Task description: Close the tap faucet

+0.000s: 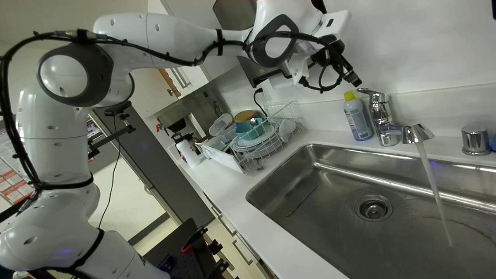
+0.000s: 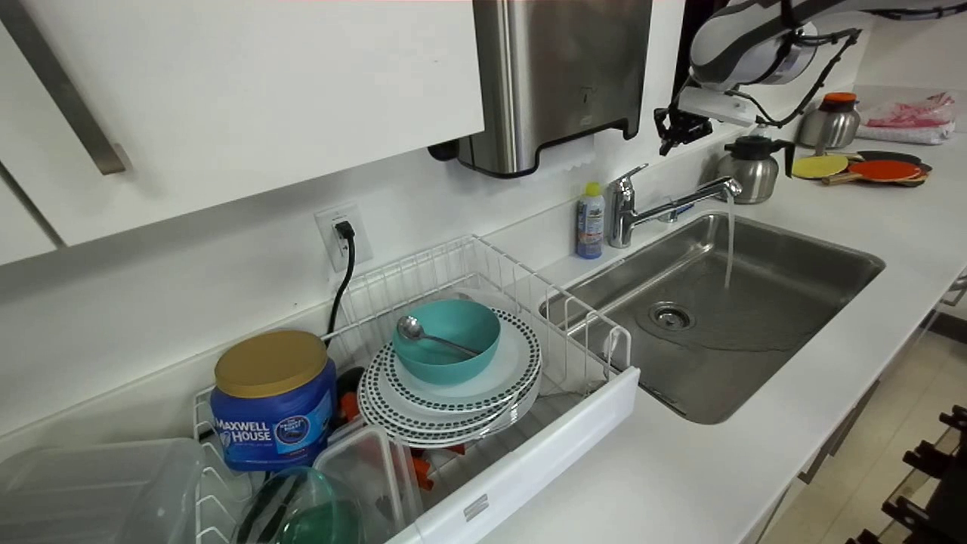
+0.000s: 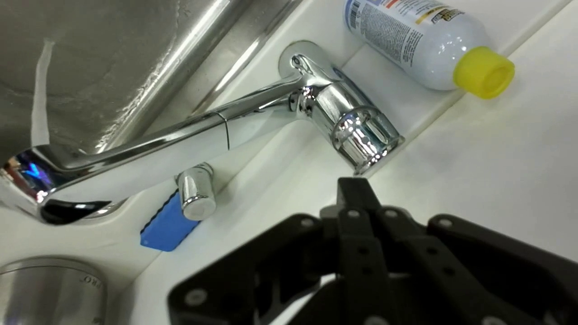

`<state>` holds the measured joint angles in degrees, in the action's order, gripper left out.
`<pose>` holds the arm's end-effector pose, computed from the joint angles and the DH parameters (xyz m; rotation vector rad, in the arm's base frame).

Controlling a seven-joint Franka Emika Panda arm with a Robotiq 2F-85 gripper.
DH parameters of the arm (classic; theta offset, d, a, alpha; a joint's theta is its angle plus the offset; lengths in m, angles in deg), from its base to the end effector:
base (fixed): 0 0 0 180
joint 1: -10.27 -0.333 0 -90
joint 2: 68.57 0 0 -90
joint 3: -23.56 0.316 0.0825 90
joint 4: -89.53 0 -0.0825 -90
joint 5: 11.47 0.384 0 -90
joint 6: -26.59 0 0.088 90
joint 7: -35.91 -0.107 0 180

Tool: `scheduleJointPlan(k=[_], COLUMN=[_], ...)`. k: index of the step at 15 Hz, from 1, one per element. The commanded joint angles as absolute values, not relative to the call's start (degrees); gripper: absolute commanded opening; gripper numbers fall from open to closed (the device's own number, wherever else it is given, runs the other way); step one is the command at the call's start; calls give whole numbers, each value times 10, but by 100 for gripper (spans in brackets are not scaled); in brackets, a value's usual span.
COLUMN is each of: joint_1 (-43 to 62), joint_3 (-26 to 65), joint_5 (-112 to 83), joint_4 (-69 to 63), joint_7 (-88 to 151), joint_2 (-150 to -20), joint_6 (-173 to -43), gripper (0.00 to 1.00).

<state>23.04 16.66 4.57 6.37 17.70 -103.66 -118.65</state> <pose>0.7146 -0.2378 0.3819 -2.6771 1.1544 -0.7096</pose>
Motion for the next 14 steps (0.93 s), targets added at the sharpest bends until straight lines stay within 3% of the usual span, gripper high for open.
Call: scheduleJointPlan(k=[1,14], joint_1=[234,267], joint_3=[173,220], joint_5=[56,114], joint_4=[74,122], joint_7=[181,226], joint_2=[-1045,-1089], joint_6=[-1189,-1222], gripper=[0,0])
